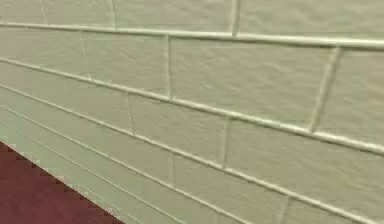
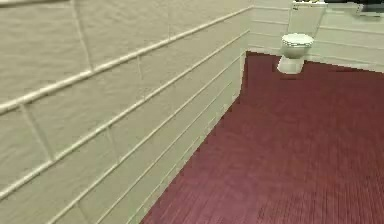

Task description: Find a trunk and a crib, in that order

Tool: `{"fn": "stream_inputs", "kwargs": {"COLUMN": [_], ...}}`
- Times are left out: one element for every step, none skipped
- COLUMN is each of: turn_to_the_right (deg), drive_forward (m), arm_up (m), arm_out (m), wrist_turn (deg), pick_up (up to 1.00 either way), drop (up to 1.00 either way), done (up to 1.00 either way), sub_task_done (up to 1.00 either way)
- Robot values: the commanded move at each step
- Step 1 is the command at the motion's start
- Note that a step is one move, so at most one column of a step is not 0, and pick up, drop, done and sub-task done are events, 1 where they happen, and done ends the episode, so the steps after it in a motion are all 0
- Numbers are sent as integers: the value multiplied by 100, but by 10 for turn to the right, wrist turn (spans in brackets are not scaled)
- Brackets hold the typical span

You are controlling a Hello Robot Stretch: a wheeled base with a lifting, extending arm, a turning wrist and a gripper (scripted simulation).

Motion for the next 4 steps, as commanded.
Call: {"fn": "stream_inputs", "kwargs": {"turn_to_the_right": [-450,-450,-360,0], "drive_forward": [0,0,0,100], "arm_up": [0,0,0,0], "arm_out": [0,0,0,0], "wrist_turn": [0,0,0,0], "pick_up": [0,0,0,0], "drop": [0,0,0,0], "done": [0,0,0,0], "sub_task_done": [0,0,0,0]}}
